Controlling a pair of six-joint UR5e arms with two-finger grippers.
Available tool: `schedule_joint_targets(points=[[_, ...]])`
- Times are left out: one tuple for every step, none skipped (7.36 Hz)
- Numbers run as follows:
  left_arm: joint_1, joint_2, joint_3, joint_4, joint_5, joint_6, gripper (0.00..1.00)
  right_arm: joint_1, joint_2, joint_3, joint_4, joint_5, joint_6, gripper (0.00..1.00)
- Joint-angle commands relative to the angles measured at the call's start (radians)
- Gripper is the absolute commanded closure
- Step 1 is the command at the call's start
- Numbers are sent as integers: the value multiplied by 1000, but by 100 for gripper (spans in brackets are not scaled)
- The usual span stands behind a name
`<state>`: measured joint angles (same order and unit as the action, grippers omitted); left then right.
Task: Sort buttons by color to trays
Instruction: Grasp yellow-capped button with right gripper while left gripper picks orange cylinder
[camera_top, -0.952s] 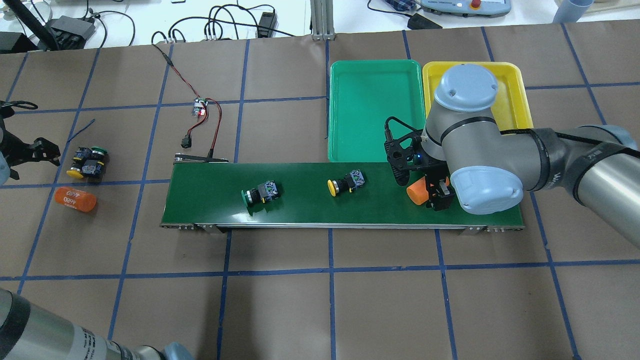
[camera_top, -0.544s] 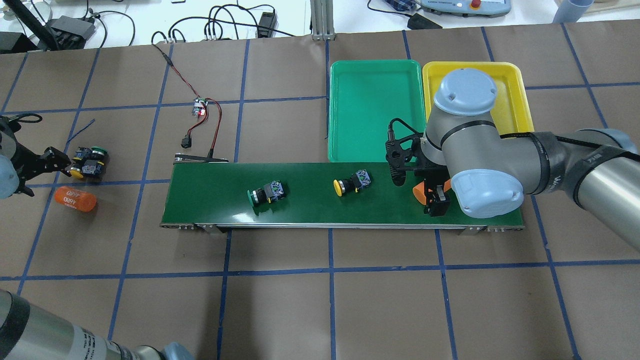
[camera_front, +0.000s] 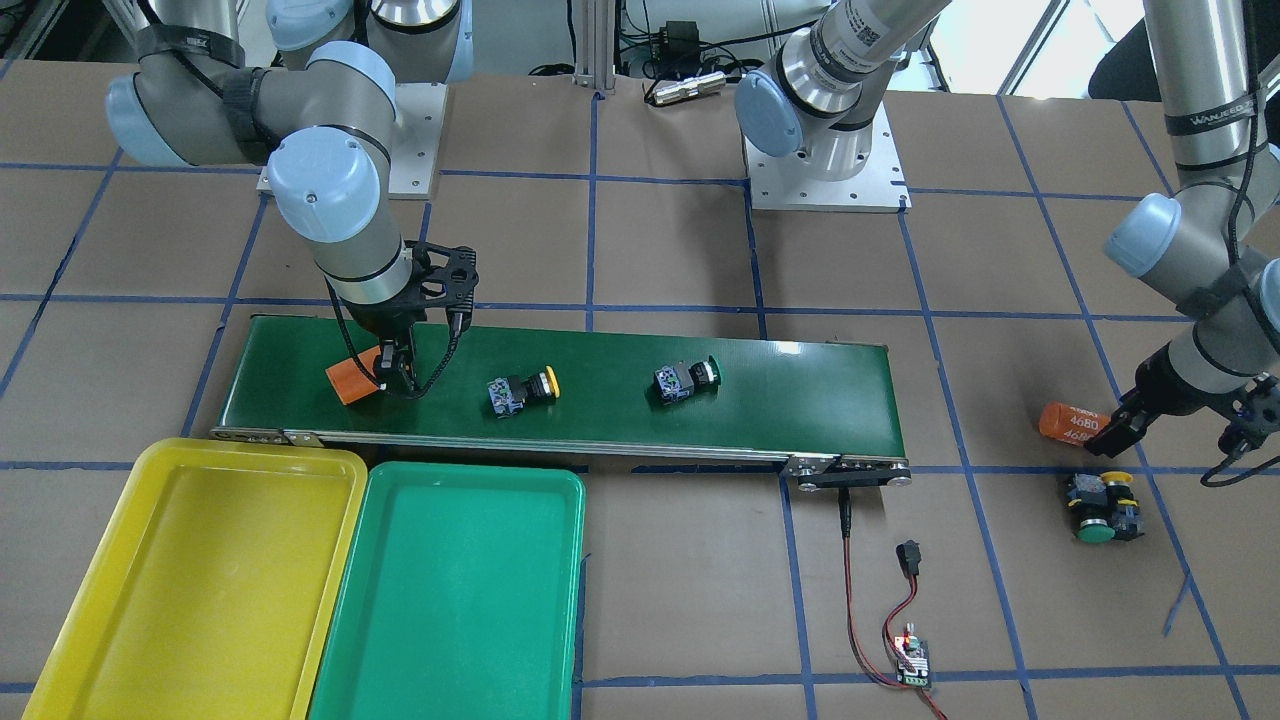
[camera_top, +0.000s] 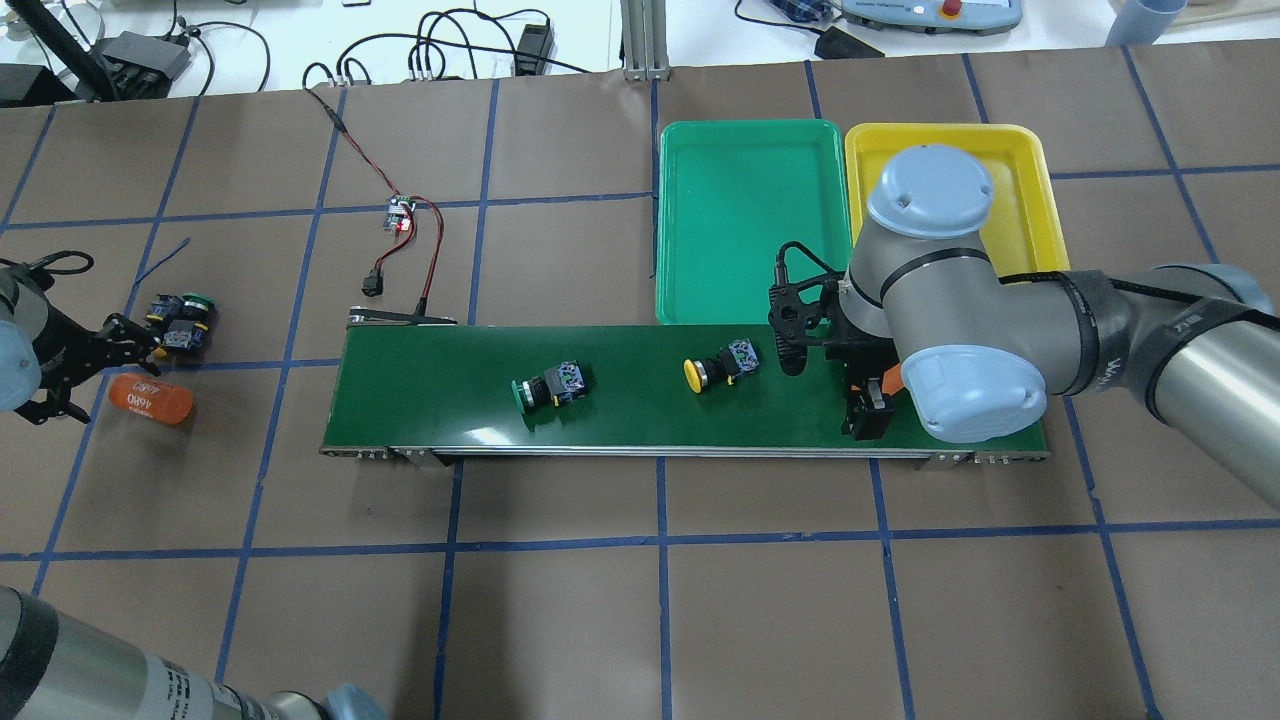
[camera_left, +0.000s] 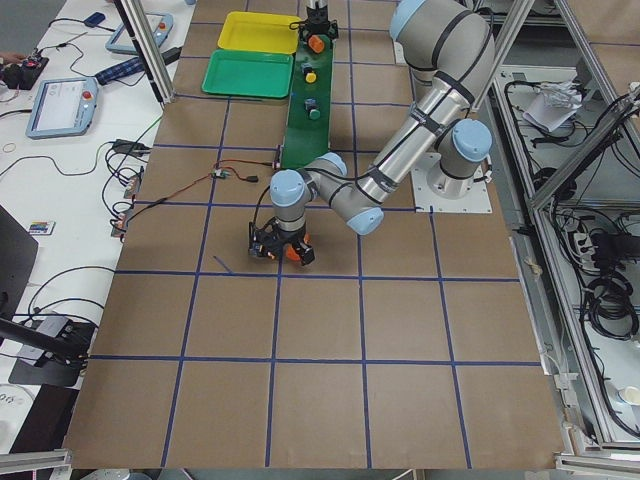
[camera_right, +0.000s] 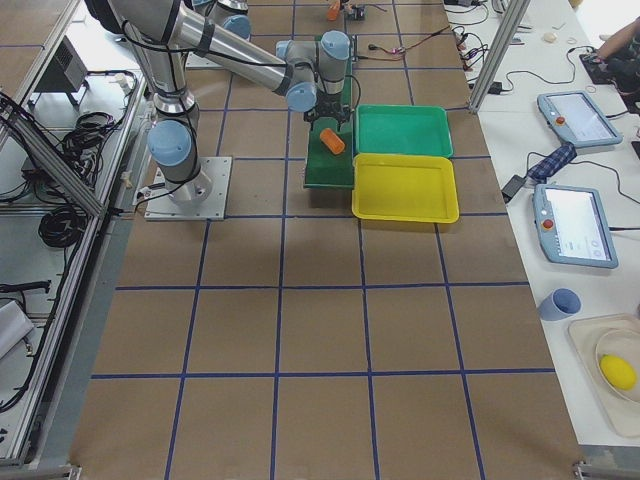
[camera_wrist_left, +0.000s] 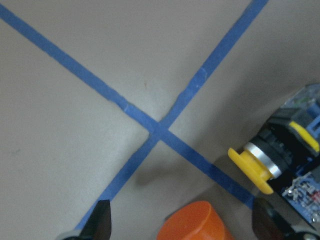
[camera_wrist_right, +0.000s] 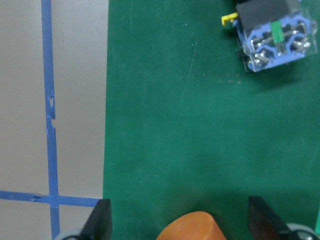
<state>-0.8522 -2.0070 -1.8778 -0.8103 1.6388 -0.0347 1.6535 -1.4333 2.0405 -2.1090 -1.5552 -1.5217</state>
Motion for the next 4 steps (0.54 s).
schedule_joint_targets(points=[[2,-7,-17,-3,-13,-42,22,0,1,1,-3,3,-2,4],[1,1,-38,5,-13,-47,43,0,-1,1,-11,3,-2,3],[2,11,-46,3,-29,-48,76,0,-1,1,-14,4,-2,3],[5,14,-47,3,-46,-48,86,0,-3,1,-17,6,0,3]])
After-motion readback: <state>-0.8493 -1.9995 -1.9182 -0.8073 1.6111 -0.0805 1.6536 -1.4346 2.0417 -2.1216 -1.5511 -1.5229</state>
